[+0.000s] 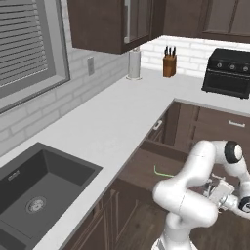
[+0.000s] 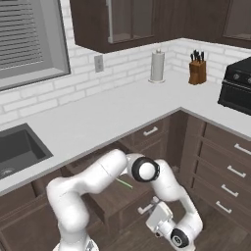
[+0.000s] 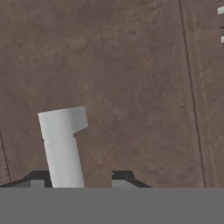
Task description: Take a straw from the drawer in front and place it inside the glass cup on the dining counter.
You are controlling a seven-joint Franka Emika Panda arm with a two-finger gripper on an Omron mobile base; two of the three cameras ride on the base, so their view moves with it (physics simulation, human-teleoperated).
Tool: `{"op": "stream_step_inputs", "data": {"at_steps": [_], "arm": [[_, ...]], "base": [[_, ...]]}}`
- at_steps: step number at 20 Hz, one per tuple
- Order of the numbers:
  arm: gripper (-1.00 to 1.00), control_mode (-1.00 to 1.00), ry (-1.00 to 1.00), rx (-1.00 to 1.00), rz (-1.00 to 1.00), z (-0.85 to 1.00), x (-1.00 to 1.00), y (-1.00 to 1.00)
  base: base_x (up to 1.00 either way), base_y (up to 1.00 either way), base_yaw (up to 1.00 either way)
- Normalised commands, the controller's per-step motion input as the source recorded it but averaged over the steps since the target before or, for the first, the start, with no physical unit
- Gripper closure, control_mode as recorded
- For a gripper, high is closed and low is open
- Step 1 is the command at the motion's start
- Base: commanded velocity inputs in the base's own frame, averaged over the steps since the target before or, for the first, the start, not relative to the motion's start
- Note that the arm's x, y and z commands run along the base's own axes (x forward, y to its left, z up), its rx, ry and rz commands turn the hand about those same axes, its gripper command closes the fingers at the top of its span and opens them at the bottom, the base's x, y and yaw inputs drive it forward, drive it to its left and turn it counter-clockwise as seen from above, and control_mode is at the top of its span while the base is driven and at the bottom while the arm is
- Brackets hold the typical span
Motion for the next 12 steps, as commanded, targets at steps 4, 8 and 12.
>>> {"op": "stream_step_inputs", "data": {"at_steps": [4, 8, 12], "arm": [[1.00, -1.00, 0.01, -0.12, -0.24, -0.83, -0.91, -0.85], [-1.00, -1.00, 0.14, -0.28, -0.10, 0.21, -0.07, 0.00], [-1.00, -1.00, 0.02, -0.14, 0.10, 0.91, 0.24, 0.01]], "base": [[0.00, 0.00, 0.00], [0.00, 0.00, 0.00], [0.00, 0.00, 0.00]]}}
